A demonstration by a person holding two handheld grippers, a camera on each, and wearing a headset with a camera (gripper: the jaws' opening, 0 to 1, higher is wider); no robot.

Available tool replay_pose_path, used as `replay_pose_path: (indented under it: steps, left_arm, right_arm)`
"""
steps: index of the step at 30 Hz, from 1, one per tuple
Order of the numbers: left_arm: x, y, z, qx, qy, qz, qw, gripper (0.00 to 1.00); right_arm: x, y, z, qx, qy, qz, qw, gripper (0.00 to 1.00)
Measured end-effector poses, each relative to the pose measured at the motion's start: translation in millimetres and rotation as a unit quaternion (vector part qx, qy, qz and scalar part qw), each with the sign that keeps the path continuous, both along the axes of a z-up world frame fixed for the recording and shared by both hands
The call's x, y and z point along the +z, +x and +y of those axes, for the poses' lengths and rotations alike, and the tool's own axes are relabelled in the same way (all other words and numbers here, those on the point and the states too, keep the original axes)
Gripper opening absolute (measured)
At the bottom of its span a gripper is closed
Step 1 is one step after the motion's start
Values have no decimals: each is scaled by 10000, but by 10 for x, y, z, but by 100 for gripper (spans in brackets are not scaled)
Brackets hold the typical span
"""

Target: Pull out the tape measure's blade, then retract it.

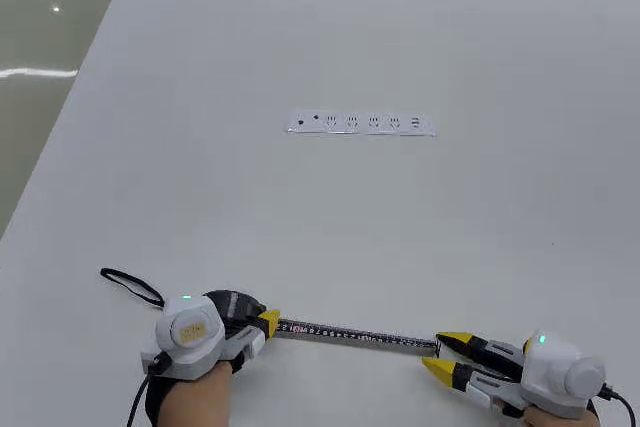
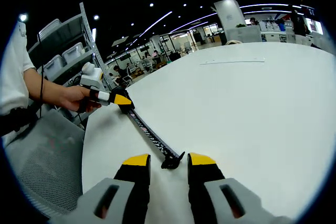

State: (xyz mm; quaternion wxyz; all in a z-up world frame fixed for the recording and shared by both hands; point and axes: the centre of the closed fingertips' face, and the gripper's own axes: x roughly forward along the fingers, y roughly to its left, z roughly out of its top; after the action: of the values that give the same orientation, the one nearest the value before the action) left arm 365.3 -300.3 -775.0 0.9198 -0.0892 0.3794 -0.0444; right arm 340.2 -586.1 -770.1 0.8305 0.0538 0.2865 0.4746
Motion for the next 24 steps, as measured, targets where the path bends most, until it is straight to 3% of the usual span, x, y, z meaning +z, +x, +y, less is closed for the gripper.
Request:
replay_pose_path:
  steps: [13,24]
  left_arm:
    - [1,5,-4,-29,17,-5,10000,72]
    - [5,5,-6,-33,34,-23,10000,72]
  right_arm:
    - [3,31,14,39,348,279,9990,21]
    - [-10,37,31,137,446,407,9981,17]
